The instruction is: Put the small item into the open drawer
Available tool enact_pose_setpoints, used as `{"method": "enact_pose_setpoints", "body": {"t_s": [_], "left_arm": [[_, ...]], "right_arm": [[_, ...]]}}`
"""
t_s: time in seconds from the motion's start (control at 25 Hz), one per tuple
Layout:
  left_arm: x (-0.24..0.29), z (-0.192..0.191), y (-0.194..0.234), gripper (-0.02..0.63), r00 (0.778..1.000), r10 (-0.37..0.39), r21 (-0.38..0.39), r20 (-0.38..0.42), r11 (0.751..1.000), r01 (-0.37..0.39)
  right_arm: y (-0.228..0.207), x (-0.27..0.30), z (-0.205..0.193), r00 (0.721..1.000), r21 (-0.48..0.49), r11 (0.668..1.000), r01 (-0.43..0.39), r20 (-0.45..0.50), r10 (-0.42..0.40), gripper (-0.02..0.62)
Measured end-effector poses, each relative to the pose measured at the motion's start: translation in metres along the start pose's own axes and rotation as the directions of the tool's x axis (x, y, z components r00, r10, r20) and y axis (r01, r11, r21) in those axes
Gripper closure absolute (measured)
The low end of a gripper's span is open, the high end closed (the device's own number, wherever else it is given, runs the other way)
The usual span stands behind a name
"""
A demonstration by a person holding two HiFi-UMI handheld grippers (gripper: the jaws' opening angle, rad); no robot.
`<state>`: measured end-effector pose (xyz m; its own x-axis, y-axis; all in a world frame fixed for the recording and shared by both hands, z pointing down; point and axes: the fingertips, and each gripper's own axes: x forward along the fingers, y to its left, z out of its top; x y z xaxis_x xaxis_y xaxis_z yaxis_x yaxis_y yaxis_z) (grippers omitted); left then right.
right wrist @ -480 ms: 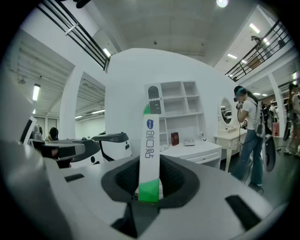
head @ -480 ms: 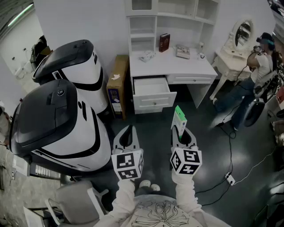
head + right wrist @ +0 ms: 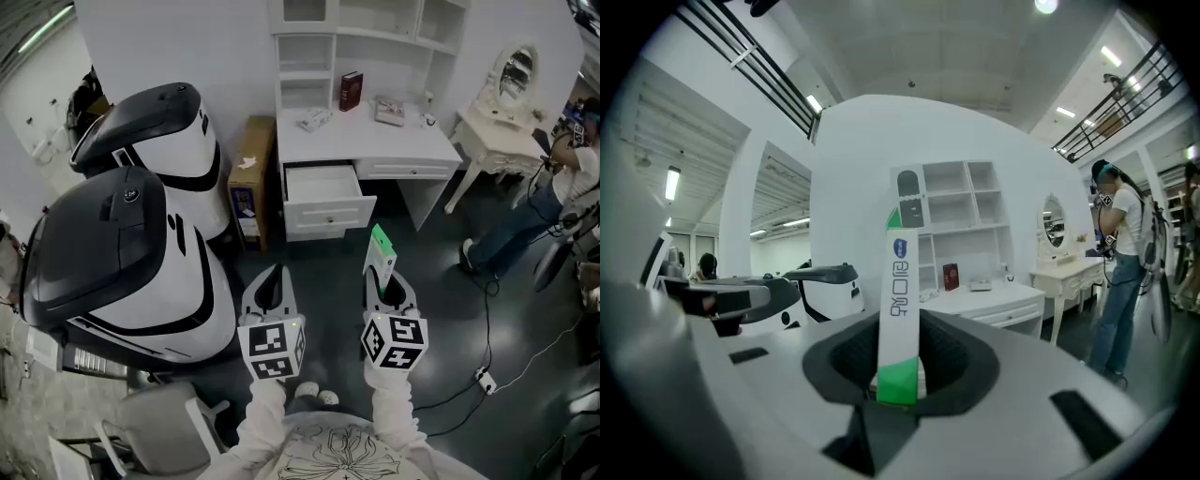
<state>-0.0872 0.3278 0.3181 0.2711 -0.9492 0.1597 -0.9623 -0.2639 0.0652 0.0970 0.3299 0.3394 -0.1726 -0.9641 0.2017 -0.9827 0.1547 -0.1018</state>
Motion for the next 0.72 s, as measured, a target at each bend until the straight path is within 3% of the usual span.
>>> {"method": "enact_pose_setpoints", "body": {"t_s": [0.72], "left_arm": [[0.033, -0.021, 0.040, 0.600, 0.999, -0.027, -0.014, -0.035, 1.000, 0.026]], "right_arm": [[0.030, 0.041, -0.021, 0.999, 0.045, 0.999, -0.011, -0.034, 0.013, 0.506]]}}
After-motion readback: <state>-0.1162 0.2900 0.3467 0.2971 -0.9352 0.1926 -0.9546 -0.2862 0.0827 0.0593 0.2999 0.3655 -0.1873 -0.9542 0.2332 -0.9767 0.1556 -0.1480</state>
